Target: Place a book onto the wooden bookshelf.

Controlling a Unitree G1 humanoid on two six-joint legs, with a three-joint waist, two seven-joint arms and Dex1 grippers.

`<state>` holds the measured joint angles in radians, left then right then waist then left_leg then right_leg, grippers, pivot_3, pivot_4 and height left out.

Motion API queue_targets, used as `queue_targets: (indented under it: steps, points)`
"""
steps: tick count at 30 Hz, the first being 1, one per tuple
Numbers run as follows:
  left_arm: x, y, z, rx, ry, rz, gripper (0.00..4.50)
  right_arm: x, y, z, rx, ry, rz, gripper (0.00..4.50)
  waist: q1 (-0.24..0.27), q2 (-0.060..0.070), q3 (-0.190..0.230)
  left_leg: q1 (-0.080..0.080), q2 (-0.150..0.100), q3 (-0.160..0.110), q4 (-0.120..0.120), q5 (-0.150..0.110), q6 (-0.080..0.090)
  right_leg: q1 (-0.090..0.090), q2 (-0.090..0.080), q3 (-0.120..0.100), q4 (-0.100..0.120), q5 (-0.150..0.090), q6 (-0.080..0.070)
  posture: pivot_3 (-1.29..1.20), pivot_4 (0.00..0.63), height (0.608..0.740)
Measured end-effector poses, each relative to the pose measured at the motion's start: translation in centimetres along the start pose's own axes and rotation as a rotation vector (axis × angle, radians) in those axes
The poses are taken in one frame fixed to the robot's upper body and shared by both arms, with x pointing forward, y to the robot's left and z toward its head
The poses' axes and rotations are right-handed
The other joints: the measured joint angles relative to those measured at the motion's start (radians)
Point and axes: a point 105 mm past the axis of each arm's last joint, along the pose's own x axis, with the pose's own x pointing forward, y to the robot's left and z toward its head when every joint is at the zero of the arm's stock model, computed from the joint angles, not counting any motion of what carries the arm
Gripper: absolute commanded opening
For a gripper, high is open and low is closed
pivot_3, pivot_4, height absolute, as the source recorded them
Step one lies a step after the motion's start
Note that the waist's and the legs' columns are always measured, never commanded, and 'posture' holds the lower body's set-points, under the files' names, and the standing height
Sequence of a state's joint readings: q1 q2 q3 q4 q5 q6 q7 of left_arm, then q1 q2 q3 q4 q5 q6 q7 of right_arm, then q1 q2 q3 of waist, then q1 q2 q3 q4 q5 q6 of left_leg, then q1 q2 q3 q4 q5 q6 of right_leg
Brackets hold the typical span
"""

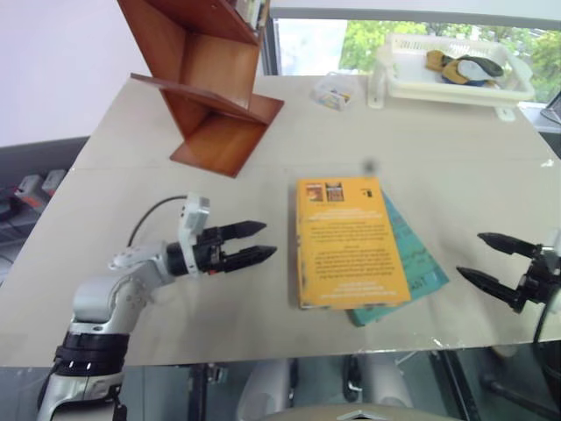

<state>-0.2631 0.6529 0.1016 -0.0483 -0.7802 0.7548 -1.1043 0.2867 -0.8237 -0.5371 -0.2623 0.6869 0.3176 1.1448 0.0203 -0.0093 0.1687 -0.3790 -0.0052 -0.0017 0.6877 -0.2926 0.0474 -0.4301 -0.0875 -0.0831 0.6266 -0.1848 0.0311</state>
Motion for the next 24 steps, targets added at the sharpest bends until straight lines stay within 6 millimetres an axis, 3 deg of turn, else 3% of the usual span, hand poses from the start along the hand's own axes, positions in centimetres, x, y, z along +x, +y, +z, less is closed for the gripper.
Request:
queue_targets:
  steps: [3,4,6,11,15,21,24]
  points:
    - [0.7,0.3,0.6,-0.096,-0.018,-0.039,4.24,-0.8,1.3,0.9,0.020,-0.001,0.048,4.50,-0.004,0.000,-0.001,0.000,0.000,0.000,0.000,0.000,0.000,0.000,0.000,0.000,0.000,0.000,0.000,0.00,0.150,0.707]
    - [1.2,0.8,0.6,-0.172,-0.001,-0.056,4.24,-1.3,2.7,1.5,0.042,0.011,0.098,4.50,0.000,0.000,-0.001,0.000,0.000,0.000,0.000,0.000,0.000,0.000,0.000,0.000,0.000,0.000,0.000,0.00,0.150,0.707]
    - [1.5,1.0,0.0,-0.247,0.023,-0.081,4.24,-1.4,3.7,2.5,0.033,0.004,0.136,4.50,-0.003,-0.001,-0.001,0.000,0.000,0.000,0.000,0.000,0.000,0.000,0.000,0.000,0.000,0.000,0.000,0.00,0.150,0.707]
    - [2.8,1.0,-0.6,-0.475,0.060,-0.170,4.24,-0.7,6.4,3.9,0.000,0.017,0.245,4.50,-0.005,-0.005,-0.001,0.000,0.000,0.000,0.000,0.000,0.000,0.000,0.000,0.000,0.000,0.000,0.000,0.00,0.150,0.707]
    - [3.8,1.1,-1.3,-0.621,0.098,-0.219,4.24,-0.1,7.6,4.5,-0.038,0.027,0.286,4.50,-0.003,-0.006,-0.001,0.000,0.000,0.000,0.001,0.000,0.000,0.000,0.000,0.000,0.000,0.000,0.000,0.00,0.150,0.707]
    - [5.5,0.6,-1.5,-0.672,0.113,-0.275,4.24,0.4,7.6,4.5,-0.057,0.032,0.281,4.50,-0.001,-0.007,0.000,-0.001,-0.001,0.000,0.001,0.000,0.000,0.000,-0.001,0.001,-0.001,0.000,0.000,0.00,0.150,0.707]
    - [6.3,0.1,-1.9,-0.731,0.128,-0.300,3.50,0.5,7.7,4.3,-0.054,0.039,0.280,4.50,0.000,-0.007,0.000,-0.001,-0.001,-0.001,0.001,0.000,0.000,0.000,-0.002,0.002,-0.001,0.000,0.000,0.00,0.150,0.707]
